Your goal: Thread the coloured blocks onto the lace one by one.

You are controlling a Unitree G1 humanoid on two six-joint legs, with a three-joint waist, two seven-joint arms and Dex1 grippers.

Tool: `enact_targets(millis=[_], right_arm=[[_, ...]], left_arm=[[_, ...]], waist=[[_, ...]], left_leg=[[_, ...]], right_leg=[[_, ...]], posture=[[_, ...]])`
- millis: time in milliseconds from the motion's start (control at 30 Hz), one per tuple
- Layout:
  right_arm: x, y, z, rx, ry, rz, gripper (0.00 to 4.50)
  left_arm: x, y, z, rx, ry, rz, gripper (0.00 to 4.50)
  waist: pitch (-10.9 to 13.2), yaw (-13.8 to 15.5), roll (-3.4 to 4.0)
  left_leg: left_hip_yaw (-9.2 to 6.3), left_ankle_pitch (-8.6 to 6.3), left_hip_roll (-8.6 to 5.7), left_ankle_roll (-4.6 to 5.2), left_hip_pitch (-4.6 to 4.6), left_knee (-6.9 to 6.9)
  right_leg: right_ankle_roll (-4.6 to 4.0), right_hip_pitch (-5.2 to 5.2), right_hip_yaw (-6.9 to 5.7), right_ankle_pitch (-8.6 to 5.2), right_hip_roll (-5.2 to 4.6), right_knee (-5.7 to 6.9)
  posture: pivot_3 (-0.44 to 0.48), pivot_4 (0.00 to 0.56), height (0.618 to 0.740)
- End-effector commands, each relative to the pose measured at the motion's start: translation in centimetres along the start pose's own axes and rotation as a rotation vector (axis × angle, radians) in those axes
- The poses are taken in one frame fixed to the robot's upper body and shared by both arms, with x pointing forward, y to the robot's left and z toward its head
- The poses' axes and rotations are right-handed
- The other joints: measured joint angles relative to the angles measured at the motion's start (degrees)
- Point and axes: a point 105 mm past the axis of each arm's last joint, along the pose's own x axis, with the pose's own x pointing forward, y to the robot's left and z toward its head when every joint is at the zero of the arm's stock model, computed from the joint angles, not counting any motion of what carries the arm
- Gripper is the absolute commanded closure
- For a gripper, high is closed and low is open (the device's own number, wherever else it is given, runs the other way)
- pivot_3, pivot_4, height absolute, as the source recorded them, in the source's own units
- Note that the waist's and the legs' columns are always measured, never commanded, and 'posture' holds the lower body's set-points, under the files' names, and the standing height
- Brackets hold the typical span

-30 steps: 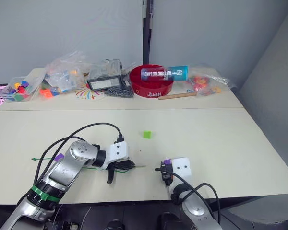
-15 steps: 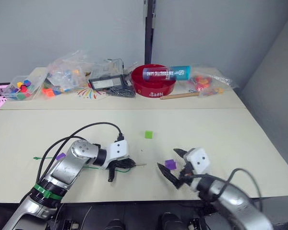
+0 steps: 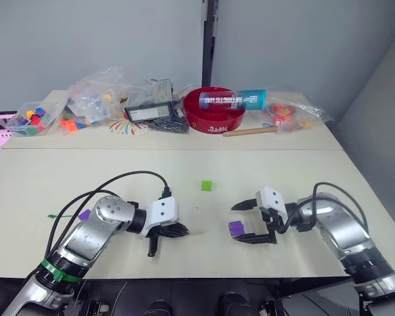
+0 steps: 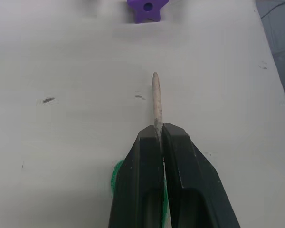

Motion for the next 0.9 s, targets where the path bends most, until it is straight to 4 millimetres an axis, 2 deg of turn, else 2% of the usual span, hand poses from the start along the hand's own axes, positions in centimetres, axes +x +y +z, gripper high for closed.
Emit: enact_targets(millis=[33, 233, 333, 533, 567, 700, 900], right_arm=[[-0.1, -0.2, 0.4, -0.06, -0.021, 0.014, 0.03], [0.2, -0.3, 0.3, -0.069, -0.048, 0.005, 0.03], [0.3, -0.3, 0.3, -0.073, -0.056, -0.008, 0.79], [0.7, -0.9, 0.3, -0.056, -0.079, -0.058, 2.88], [0.9, -0.9, 0.5, -0.049, -0.089, -0.065, 3.09], [2.1, -0.4, 1.3, -0.039, -0.102, -0.073, 3.11], [3.9, 0.8, 1.7, -0.013, -0.1, -0.081, 3.11]], left_arm=[[-0.5, -0.2, 1.2, 0.02, -0.023, 0.002, 4.5], [-0.7, -0.5, 1.1, 0.014, -0.013, 0.004, 4.5], [-0.8, -0.7, 1.2, 0.017, -0.008, 0.003, 4.5], [-0.4, -0.3, 1.6, 0.038, -0.002, 0.012, 4.5], [-0.4, -0.1, 1.6, 0.042, 0.0, 0.02, 4.5], [0.1, 0.9, 2.1, 0.057, 0.001, 0.068, 4.5], [0.7, 0.8, 2.4, 0.06, 0.026, 0.058, 4.5]], waist=[[0.0, 0.0, 0.0], [0.01, -0.29, 0.01], [0.01, -0.38, 0.02], [0.01, -0.26, 0.02], [0.01, -0.25, 0.02], [0.01, -0.23, 0.01], [0.01, -0.28, 0.02]], left_leg=[[0.0, 0.0, -0.04, 0.0, 0.0, 0.01], [0.02, 0.0, -0.03, 0.0, 0.09, 0.02], [0.02, 0.0, -0.02, 0.0, 0.12, 0.02], [0.02, 0.01, -0.02, -0.01, 0.11, 0.02], [0.02, 0.01, -0.02, -0.01, 0.11, 0.02], [0.01, 0.01, -0.02, -0.01, 0.11, 0.02], [0.01, 0.0, -0.02, -0.01, 0.1, 0.02]], right_leg=[[0.02, 0.01, 0.0, 0.01, -0.05, -0.01], [0.03, 0.06, 0.01, 0.01, -0.01, -0.02], [0.02, 0.06, 0.02, 0.01, 0.01, 0.01], [0.02, 0.07, 0.02, 0.02, 0.0, 0.01], [0.02, 0.07, 0.02, 0.02, 0.0, 0.01], [0.01, 0.07, 0.02, 0.02, 0.0, 0.02], [0.02, 0.06, 0.02, 0.02, 0.01, 0.04]], posture=[[0.0, 0.15, 0.731], [0.0, 0.15, 0.731], [0.0, 0.15, 0.731], [0.0, 0.15, 0.731], [0.0, 0.15, 0.731], [0.0, 0.15, 0.731], [0.0, 0.15, 0.731]])
